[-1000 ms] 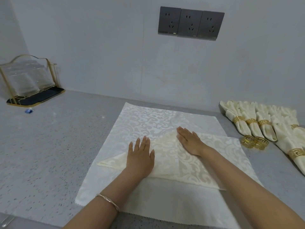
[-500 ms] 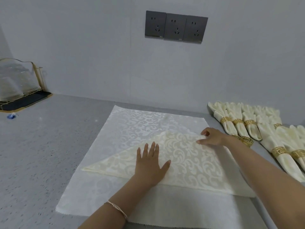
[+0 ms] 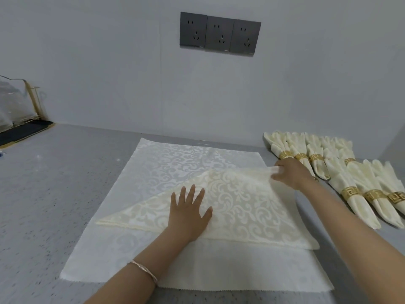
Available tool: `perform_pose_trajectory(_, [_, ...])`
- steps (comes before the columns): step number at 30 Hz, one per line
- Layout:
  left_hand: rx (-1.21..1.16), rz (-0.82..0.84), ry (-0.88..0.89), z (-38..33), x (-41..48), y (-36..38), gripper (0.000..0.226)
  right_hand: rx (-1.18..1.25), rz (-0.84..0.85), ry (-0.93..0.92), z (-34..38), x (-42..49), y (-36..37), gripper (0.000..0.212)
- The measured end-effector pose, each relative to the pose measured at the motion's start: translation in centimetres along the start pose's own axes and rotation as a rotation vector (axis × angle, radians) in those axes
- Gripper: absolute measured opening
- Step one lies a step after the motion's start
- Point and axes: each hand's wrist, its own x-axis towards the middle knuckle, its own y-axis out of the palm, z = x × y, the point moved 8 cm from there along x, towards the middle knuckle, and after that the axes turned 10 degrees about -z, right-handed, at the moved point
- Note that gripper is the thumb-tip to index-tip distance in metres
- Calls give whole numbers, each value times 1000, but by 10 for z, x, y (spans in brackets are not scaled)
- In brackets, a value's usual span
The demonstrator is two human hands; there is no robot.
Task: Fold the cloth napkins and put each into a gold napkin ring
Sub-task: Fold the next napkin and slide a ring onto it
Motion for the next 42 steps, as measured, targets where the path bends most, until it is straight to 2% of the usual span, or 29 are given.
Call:
perform_pose_trajectory(1, [2,4,1,0,0,0,63,123,-89,-19,8,-12,-8,21])
perform_pose_trajectory(3, [0,6,1,-1,0,0,62,424,-188,-60,34,-50,-14,37])
perform_pose_trajectory(5, [-14,0,-1,-1,-1,-1,60,624,-188,-88,61,-90,-2,45])
perform_pose_trajectory(7, [-44,-10,21,-3,-1,-3,56,680,-111,-112,79,-122,26,31])
perform_pose_trajectory(9, [-83,-17,67,-7,-2,-5,53,638,-14,-163,89,-146,52,16])
perform_pose_trajectory(12, [-131,-10,126,-12,-4,-7,51,420,-28,-372,101,-166,65,26])
perform_pose_trajectory(16, [-151,13,173,-17,-6,-8,51,297,-10,-449,109,-173,66,30])
perform_pose_trajectory(22, [-100,73,207,-17,-6,-3,50,163,-46,-525,122,-185,64,59])
perform_pose_trajectory(25, [-108,106,209,-16,-4,-3,51,128,25,-557,130,-191,65,69])
perform_pose_trajectory(26, [-113,112,208,-16,-3,-2,51,146,65,-545,130,-191,64,69])
perform_pose_trajectory(28, [-110,100,210,-15,-3,-1,54,284,113,-403,127,-182,55,60])
perform_pose_trajectory(30, [-73,79,224,-15,-4,0,58,393,17,-264,119,-159,43,45])
perform_pose_trajectory(32, [-44,65,231,-15,-4,1,59,331,-50,-253,117,-133,44,39])
perform_pose_trajectory(35, [-29,57,232,-15,-4,0,59,145,57,-324,119,-104,75,46])
perform_pose_trajectory(38, [-28,64,232,-16,-4,0,60,65,184,-297,110,-98,101,50])
perform_pose_trajectory(42, [-24,62,229,-15,-4,-1,60,15,214,-262,87,-113,99,51])
